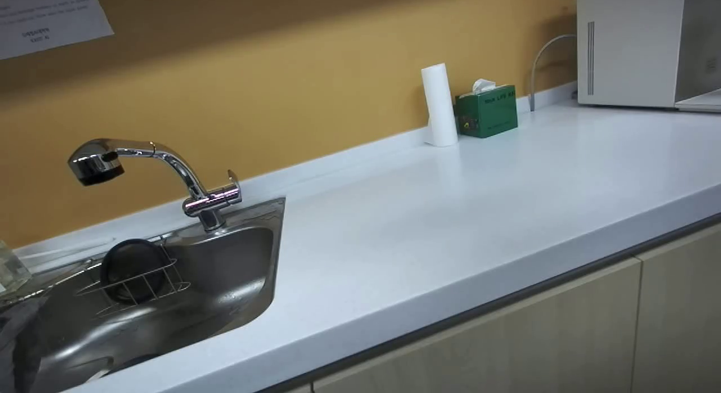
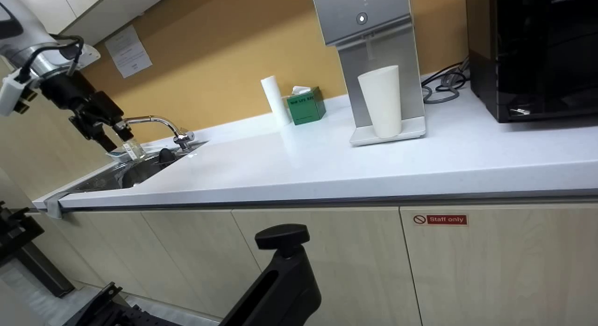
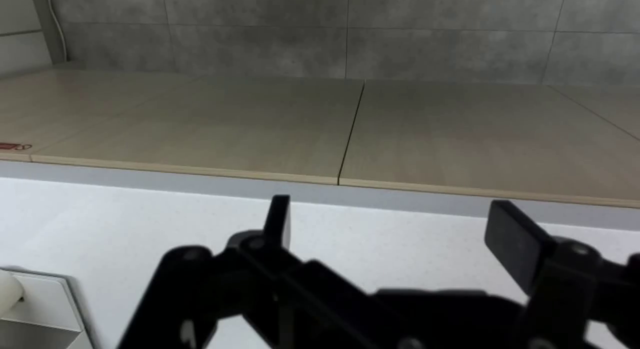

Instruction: Move the white coffee cup under the coffeemaker to the left.

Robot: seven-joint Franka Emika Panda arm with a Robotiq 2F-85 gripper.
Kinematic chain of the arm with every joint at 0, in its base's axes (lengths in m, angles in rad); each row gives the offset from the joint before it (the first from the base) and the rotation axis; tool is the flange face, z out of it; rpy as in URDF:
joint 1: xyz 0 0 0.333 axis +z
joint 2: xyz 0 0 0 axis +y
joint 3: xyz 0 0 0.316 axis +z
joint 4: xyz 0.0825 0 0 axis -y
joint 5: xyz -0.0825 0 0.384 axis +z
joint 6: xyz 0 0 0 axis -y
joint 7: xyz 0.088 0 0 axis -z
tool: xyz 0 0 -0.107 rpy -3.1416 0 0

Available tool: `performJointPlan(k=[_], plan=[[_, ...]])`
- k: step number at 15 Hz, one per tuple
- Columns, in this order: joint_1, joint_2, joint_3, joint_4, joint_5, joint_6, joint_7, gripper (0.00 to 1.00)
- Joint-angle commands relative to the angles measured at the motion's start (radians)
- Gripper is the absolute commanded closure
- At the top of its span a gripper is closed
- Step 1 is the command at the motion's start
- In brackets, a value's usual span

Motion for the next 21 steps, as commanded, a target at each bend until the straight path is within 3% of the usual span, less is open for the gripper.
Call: performJointPlan(k=[1,11,12,13,18,21], plan=[[-0.042,-0.005,-0.017,-0.002,-0.045,0.026,0.079,0.00],[-0.310,-0.029,-0.234,-0.006,-0.076,0.169,0.134,0.00],[-0.337,-0.046,-0.240,-0.015,-0.083,0.173,0.151,0.00],[-0.297,-0.011,-0.240,0.002,-0.066,0.157,0.089,0.00],[-0.336,-0.029,-0.250,0.000,-0.068,0.159,0.105,0.00],[-0.409,0.023,-0.249,0.006,-0.107,0.281,0.161,0.00]])
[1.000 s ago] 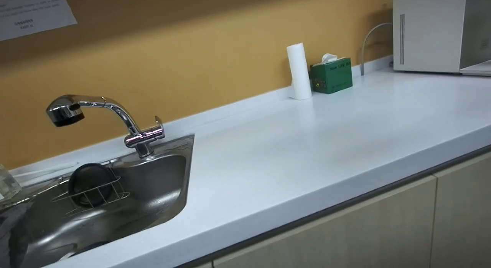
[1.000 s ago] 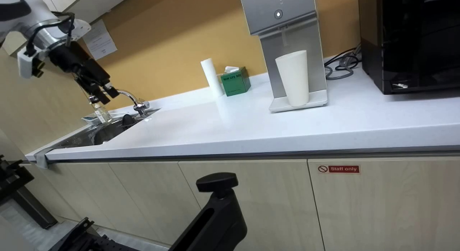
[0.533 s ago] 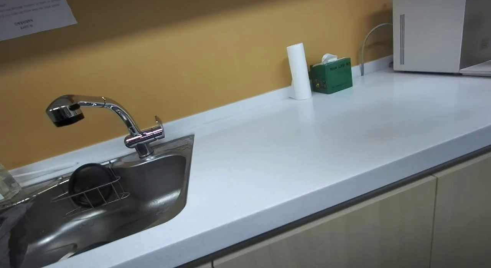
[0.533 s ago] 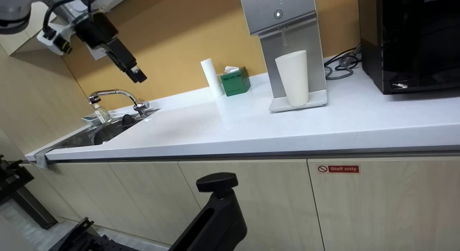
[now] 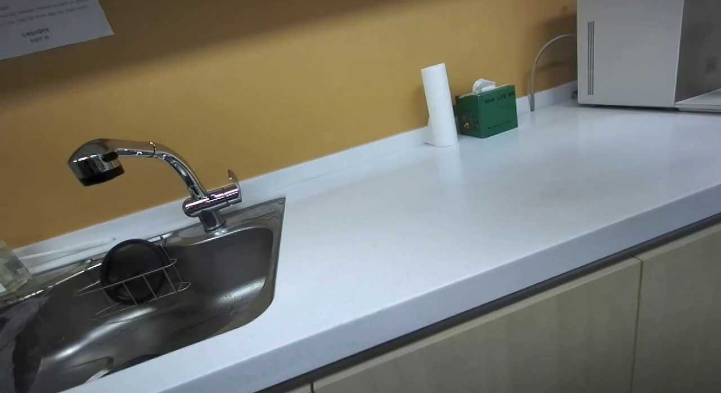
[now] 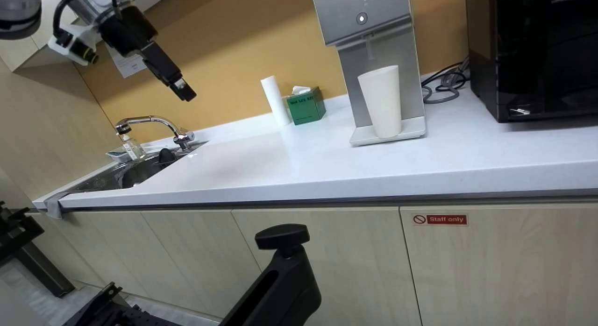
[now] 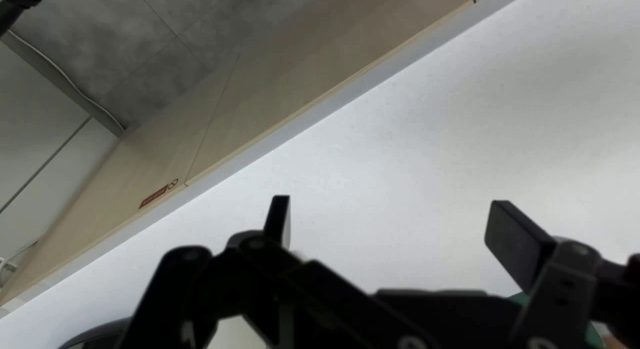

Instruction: Move the white coffee cup under the coffeemaker to the left.

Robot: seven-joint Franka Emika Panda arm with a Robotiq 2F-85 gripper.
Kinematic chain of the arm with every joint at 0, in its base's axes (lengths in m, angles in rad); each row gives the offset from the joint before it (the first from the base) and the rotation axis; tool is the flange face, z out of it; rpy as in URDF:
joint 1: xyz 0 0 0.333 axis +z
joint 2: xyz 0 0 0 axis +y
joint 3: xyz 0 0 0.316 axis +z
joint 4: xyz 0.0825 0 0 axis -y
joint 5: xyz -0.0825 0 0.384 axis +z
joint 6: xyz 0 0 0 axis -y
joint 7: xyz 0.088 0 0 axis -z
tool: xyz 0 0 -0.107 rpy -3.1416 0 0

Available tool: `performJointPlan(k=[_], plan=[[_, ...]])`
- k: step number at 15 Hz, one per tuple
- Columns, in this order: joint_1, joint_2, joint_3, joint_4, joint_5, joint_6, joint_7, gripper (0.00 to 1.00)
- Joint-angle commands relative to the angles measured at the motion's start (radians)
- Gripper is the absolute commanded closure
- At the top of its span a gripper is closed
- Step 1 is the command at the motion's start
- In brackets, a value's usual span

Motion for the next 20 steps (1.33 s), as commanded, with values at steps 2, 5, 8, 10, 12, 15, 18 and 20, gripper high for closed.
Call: performJointPlan(k=[2,5,8,10,12,15,18,20], plan=[[-0.110,0.098,-0.012,0.019,-0.072,0.178,0.079,0.00],[-0.208,0.192,-0.009,0.036,-0.131,0.328,0.117,0.00],[-0.316,0.284,0.018,0.058,-0.224,0.470,0.163,0.00],[-0.397,0.343,0.048,0.084,-0.320,0.534,0.194,0.00],[-0.444,0.401,0.071,0.116,-0.389,0.564,0.209,0.00],[-0.414,0.388,0.035,0.090,-0.383,0.559,0.172,0.00],[-0.413,0.422,0.036,0.115,-0.398,0.561,0.182,0.00],[-0.417,0.438,0.038,0.126,-0.408,0.572,0.189,0.00]])
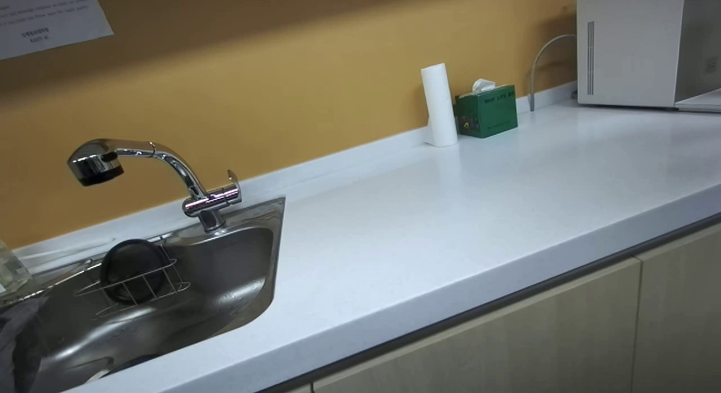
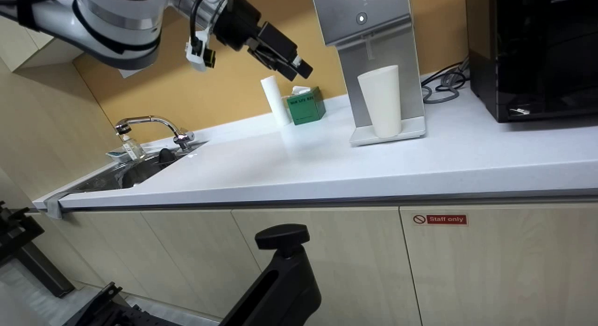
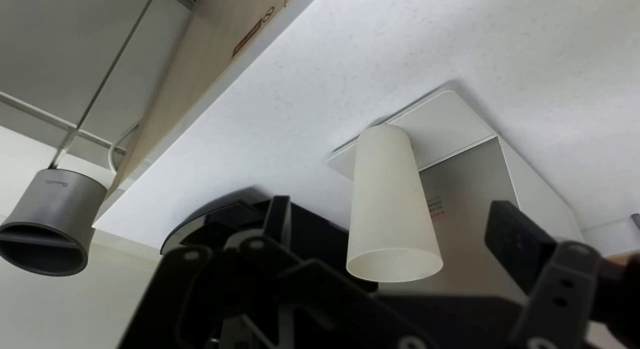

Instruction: Move the white coffee cup under the coffeemaker to the left.

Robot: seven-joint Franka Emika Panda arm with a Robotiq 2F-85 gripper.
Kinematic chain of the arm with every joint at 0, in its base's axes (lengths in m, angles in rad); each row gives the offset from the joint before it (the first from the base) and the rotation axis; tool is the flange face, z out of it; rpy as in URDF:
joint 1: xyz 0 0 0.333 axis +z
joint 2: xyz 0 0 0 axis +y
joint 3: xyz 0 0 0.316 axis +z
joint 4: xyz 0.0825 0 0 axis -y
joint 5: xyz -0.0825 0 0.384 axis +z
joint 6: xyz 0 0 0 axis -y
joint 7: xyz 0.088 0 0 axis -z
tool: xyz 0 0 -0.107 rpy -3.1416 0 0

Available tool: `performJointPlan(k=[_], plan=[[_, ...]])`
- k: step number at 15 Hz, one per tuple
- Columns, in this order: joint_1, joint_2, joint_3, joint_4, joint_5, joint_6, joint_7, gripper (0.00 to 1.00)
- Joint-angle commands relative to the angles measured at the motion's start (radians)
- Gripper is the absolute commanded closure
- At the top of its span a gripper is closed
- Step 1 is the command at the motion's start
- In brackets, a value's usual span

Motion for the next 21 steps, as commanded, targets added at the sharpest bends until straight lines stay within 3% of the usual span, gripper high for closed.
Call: performJointPlan(k=[1,6,10,13,14,17,21], plan=[[0.032,0.042,-0.040,0.022,-0.023,0.022,0.006,0.00],[0.085,0.173,-0.108,0.079,0.005,0.066,-0.031,0.00],[0.046,0.267,-0.088,0.112,-0.017,0.154,-0.040,0.00],[0.005,0.326,-0.088,0.141,-0.150,0.246,0.014,0.00],[0.024,0.284,-0.086,0.097,-0.088,0.220,-0.023,0.00],[0.005,0.320,-0.088,0.118,-0.121,0.246,-0.023,0.00],[-0.007,0.361,-0.099,0.125,-0.135,0.386,0.002,0.00]])
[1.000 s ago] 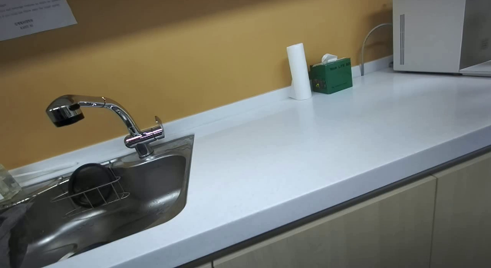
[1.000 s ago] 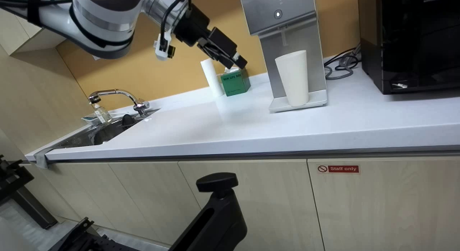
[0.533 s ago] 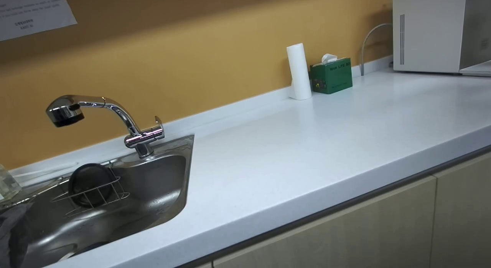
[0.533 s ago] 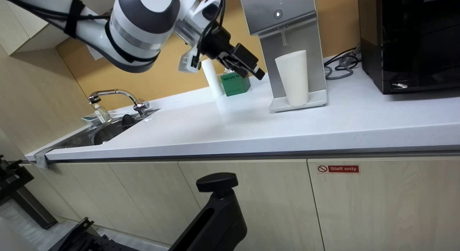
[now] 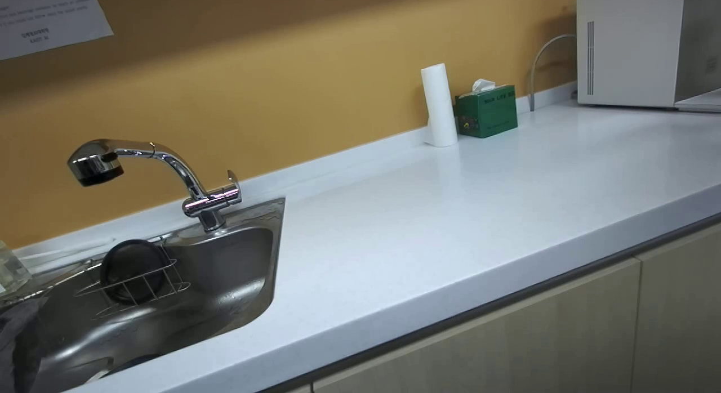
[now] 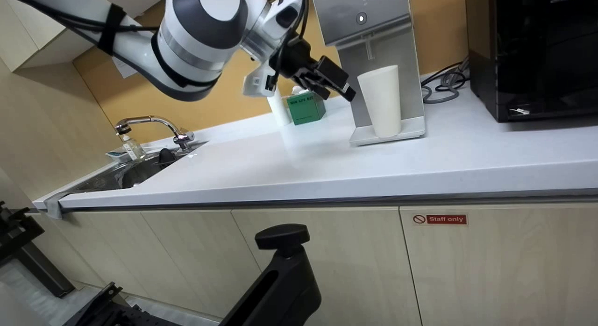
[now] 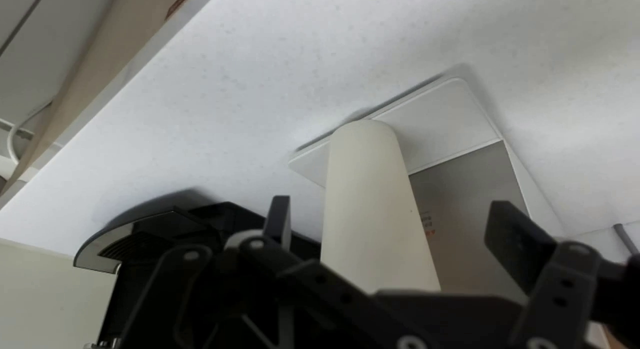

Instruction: Move the white coffee cup under the coffeemaker to the left.

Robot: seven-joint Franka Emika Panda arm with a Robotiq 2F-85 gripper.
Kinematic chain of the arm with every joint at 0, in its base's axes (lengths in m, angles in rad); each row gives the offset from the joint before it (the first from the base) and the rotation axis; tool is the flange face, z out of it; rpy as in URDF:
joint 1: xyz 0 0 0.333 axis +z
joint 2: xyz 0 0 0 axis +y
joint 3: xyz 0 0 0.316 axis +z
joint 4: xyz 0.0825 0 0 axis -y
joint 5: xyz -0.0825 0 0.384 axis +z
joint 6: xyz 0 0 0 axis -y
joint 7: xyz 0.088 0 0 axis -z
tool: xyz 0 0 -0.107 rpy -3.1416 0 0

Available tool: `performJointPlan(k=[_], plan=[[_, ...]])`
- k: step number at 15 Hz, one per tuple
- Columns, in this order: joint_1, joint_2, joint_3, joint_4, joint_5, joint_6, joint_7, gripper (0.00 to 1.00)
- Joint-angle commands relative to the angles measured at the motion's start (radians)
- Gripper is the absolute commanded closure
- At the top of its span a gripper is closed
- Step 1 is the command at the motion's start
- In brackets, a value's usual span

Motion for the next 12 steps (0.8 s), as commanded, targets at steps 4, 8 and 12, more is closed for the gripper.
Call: performJointPlan(k=[4,8,12], plan=[[-0.020,0.086,-0.032,0.008,-0.008,0.226,0.015,0.00],[0.025,0.136,-0.086,0.006,0.105,0.286,-0.090,0.00],[0.028,0.179,-0.094,0.006,0.088,0.303,-0.129,0.00]])
